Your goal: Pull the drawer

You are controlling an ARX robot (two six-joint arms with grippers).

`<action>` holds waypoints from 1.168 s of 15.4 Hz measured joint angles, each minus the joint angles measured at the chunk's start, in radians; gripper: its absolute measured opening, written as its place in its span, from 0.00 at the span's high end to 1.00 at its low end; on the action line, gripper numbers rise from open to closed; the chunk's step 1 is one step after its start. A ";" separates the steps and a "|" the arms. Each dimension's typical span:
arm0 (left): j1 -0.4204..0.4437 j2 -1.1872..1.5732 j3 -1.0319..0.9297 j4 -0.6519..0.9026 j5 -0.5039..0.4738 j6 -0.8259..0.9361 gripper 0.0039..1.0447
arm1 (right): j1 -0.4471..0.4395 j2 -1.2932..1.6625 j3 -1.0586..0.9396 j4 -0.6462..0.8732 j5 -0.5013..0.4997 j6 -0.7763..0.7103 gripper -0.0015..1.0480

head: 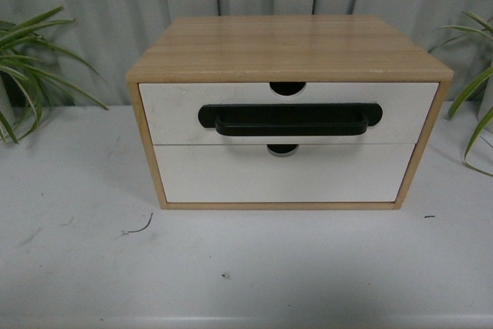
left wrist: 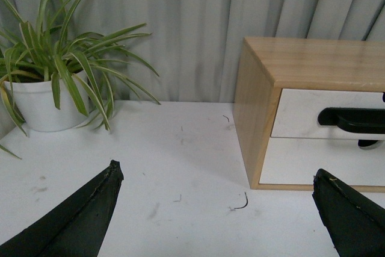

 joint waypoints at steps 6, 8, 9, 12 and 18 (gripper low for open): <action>-0.072 0.393 0.153 0.072 -0.396 -0.209 0.06 | -0.019 0.513 0.056 0.475 -0.029 0.094 0.06; -0.018 0.642 0.224 0.309 -0.280 -0.222 0.06 | 0.030 0.867 0.195 0.752 -0.026 0.076 0.06; -0.009 0.723 0.250 0.370 -0.255 -0.221 0.06 | 0.050 0.982 0.260 0.808 -0.025 0.063 0.06; -0.010 1.084 0.451 0.550 -0.144 -0.186 0.06 | 0.132 1.349 0.541 0.805 -0.006 -0.056 0.06; -0.140 1.410 0.810 0.365 0.085 0.071 0.06 | 0.208 1.537 0.888 0.642 -0.146 -0.435 0.06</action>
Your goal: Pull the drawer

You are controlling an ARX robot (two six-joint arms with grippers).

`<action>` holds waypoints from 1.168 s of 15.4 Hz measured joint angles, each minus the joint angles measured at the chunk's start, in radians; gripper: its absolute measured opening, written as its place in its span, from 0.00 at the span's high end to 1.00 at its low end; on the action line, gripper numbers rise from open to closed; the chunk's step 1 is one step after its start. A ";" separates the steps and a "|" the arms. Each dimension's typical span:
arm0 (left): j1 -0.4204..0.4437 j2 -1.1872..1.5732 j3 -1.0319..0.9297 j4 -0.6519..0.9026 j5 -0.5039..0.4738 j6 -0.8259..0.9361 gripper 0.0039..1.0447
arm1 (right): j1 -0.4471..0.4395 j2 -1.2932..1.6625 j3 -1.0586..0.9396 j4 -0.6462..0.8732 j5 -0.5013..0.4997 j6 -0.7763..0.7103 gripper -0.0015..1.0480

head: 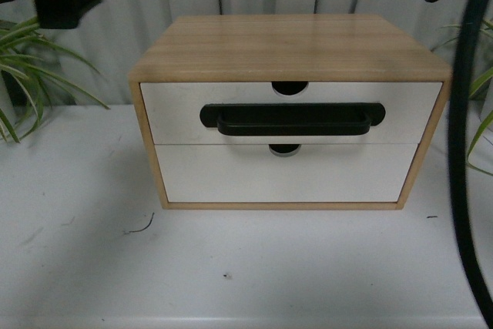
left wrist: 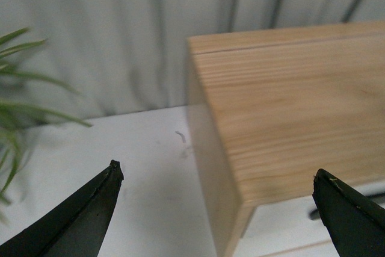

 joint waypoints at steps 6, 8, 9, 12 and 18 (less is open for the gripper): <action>-0.204 0.139 0.333 -0.502 0.148 0.534 0.06 | -0.030 0.046 0.128 -0.340 -0.277 -0.700 0.06; -0.266 0.200 0.401 -0.669 0.159 0.678 0.06 | -0.053 0.060 0.168 -0.532 -0.319 -1.020 0.06; -0.286 0.223 0.420 -0.704 0.163 0.705 0.06 | -0.057 0.060 0.173 -0.610 -0.324 -1.126 0.06; -0.337 0.290 0.427 -0.660 0.159 0.715 0.06 | -0.056 0.060 0.124 -0.700 -0.327 -1.283 0.06; -0.361 0.376 0.409 -0.592 0.143 0.698 0.06 | -0.040 0.133 0.070 -0.650 -0.323 -1.288 0.06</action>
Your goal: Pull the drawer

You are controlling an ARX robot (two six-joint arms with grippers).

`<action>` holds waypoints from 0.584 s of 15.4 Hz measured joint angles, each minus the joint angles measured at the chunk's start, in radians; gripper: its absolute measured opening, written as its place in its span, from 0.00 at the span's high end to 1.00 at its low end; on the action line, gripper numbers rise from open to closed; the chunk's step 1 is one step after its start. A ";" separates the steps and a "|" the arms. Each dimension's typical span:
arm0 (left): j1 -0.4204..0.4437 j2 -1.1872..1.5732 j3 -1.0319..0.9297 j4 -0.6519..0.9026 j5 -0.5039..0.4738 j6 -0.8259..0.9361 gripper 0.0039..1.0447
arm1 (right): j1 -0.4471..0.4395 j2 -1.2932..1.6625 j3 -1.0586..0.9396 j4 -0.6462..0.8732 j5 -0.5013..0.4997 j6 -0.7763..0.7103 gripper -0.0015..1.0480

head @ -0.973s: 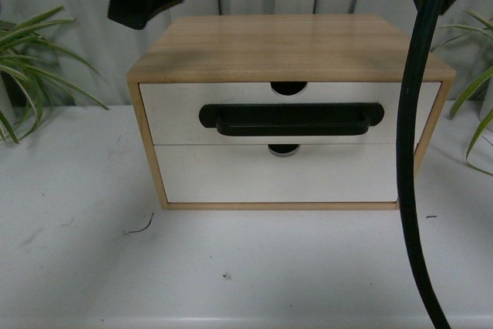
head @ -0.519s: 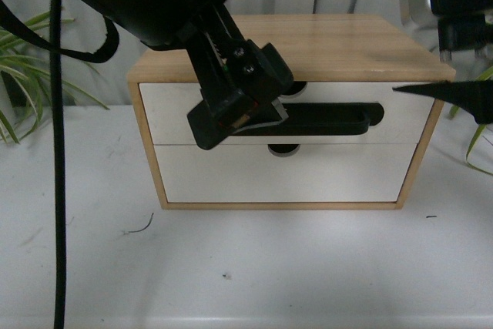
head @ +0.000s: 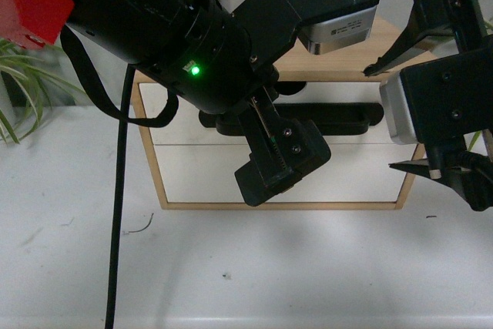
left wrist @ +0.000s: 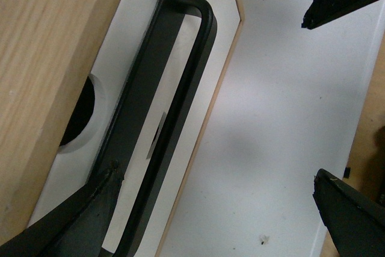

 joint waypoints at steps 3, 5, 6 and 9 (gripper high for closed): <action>0.000 0.038 0.003 0.019 -0.011 -0.016 0.06 | 0.018 0.051 0.006 0.016 0.005 0.033 0.06; 0.009 0.079 0.021 0.045 -0.028 -0.025 0.06 | 0.023 0.108 0.040 0.041 0.012 0.072 0.06; 0.022 0.089 0.033 0.053 -0.032 -0.026 0.06 | 0.023 0.128 0.055 0.042 0.019 0.083 0.06; 0.028 0.105 0.032 0.064 -0.029 -0.027 0.06 | 0.038 0.168 0.059 0.062 0.023 0.101 0.06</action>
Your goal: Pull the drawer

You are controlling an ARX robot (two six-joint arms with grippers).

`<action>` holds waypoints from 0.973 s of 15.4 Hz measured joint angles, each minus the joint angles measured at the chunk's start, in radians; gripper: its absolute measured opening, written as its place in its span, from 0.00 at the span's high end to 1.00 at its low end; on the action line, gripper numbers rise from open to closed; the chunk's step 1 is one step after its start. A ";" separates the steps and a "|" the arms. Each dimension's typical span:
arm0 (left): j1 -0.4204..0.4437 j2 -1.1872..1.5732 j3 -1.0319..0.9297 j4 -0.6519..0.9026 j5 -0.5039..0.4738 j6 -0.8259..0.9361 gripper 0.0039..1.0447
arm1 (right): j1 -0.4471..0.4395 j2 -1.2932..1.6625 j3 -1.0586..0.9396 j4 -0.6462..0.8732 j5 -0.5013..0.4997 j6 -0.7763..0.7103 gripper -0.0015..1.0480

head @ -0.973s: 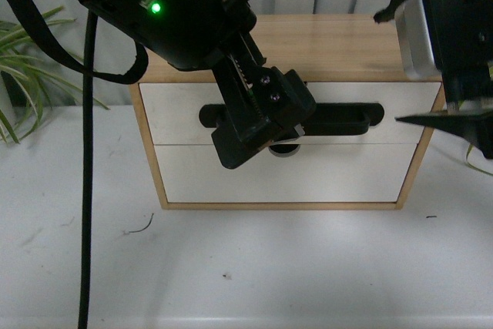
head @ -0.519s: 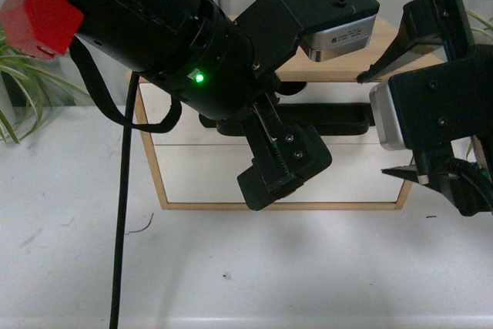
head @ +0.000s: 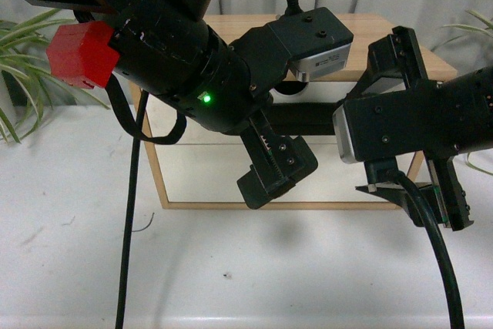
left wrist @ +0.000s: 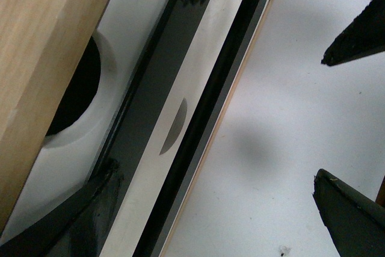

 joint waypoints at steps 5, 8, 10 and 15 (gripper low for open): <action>0.000 0.029 0.000 0.024 0.008 -0.006 0.06 | 0.012 0.031 0.000 0.018 0.001 0.012 0.06; -0.002 0.045 0.000 0.032 0.012 -0.017 0.06 | 0.013 0.051 0.000 0.037 0.003 0.016 0.06; -0.003 0.051 0.000 0.035 0.012 -0.017 0.06 | 0.013 0.058 -0.002 0.043 0.004 0.016 0.06; -0.008 0.057 -0.003 0.042 0.012 -0.017 0.06 | 0.013 0.070 -0.005 0.055 0.004 0.018 0.06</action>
